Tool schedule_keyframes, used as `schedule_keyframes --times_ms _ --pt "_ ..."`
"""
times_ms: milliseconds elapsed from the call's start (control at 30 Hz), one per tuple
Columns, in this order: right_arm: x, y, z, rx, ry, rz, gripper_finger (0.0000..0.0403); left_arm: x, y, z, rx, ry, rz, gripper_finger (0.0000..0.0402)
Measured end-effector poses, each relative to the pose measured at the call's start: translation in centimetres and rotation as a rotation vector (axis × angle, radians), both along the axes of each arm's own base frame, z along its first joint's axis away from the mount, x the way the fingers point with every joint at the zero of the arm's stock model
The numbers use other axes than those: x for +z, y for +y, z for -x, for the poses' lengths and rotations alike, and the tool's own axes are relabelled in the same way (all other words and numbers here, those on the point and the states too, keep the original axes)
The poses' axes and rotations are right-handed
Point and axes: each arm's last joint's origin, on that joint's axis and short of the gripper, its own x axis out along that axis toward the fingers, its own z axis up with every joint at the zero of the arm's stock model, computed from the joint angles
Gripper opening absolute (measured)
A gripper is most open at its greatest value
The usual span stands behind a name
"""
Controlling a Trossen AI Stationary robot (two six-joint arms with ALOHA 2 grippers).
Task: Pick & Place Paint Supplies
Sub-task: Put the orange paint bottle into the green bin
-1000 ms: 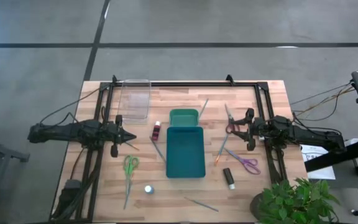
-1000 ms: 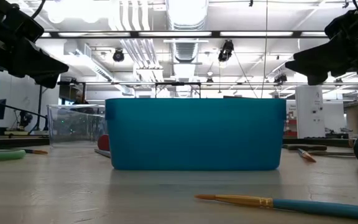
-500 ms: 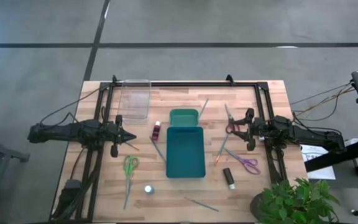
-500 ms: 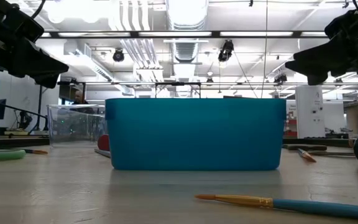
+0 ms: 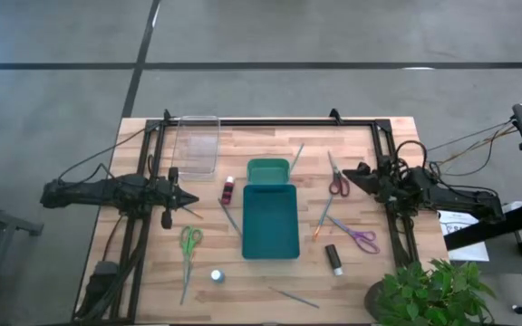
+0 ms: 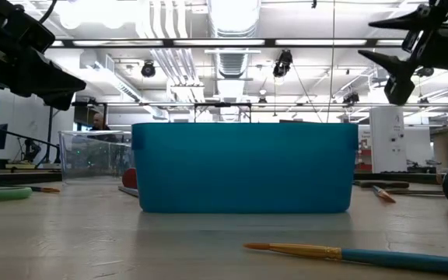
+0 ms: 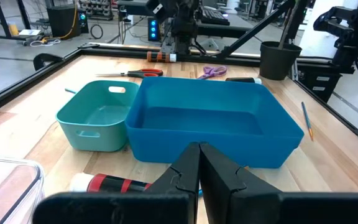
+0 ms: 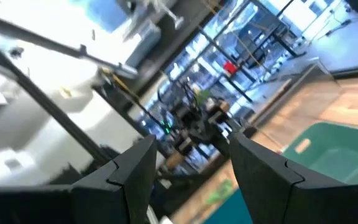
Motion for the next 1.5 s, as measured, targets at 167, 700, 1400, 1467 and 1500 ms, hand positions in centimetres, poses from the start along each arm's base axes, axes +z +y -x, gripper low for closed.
schedule_keyframes --times_ms 167,700,1400,1467,1500 --pt "0.1 -0.3 0.1 -0.077 -0.027 -0.077 0.0199 0.0 0.0 0.0 0.0 0.0 0.0 0.0019" --pt "-0.2 -0.4 -0.3 -0.072 -0.019 -0.205 0.0199 0.6 0.0 -0.2 0.005 -0.073 0.03 0.0019" --pt "1.5 -0.4 0.2 -0.148 -0.154 -0.003 0.0199 4.2 0.1 0.0 0.034 -0.445 0.513 0.0019" --pt "1.5 -0.4 0.2 -0.15 -0.152 0.001 0.0199 4.4 0.1 0.0 0.036 -0.463 0.513 0.0019" --pt "1.5 -0.4 0.2 -0.15 -0.152 0.0 0.0199 4.5 0.2 0.1 0.057 -0.476 0.511 0.0019"
